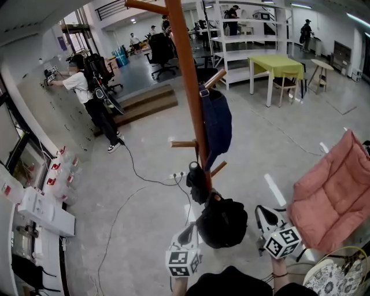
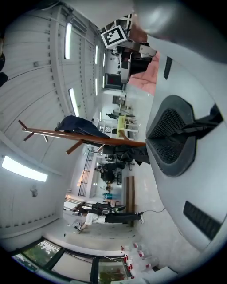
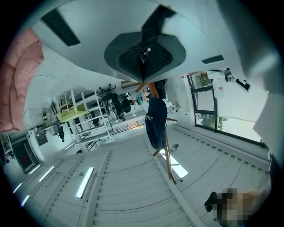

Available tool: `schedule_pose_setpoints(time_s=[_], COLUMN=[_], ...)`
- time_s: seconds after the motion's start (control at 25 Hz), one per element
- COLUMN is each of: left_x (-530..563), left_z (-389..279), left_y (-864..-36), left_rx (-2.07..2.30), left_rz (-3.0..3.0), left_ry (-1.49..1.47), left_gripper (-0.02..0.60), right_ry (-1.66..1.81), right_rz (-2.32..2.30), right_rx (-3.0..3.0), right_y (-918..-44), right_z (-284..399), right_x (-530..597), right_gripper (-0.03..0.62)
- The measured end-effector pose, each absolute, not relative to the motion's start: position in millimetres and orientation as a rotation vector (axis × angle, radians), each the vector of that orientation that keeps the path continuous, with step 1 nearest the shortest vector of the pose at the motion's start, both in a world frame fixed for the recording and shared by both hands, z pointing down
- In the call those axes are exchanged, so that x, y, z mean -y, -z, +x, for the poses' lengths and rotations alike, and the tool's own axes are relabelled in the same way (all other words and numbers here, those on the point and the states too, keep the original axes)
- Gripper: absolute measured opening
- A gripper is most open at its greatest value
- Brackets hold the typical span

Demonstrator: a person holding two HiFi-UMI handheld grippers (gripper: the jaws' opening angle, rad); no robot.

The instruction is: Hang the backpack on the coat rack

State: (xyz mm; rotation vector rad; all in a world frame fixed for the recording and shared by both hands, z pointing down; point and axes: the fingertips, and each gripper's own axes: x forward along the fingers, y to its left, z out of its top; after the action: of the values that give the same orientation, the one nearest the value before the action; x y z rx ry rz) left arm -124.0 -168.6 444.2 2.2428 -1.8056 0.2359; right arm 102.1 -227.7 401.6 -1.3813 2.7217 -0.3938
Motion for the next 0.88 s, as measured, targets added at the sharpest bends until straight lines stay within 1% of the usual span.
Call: schedule_pose_setpoints(time_s=[0.36, 0.88], left_x=[167.1, 161.7], left_z=[-133.3, -141.5], left_y=[-413.0, -411.8], left_rx=[1.933, 1.988], left_rz=[2.285, 2.254], left_ry=[-0.251, -0.240], left_gripper=[0.017, 0.017], right_ry=[0.309, 0.293], right_rz=[-1.410, -1.410], right_rx=[-2.726, -2.703], right_y=[-383.3, -384.2], right_z=[105.0, 114.8], right_x=[227.4, 226.3], right_gripper=[0.014, 0.012])
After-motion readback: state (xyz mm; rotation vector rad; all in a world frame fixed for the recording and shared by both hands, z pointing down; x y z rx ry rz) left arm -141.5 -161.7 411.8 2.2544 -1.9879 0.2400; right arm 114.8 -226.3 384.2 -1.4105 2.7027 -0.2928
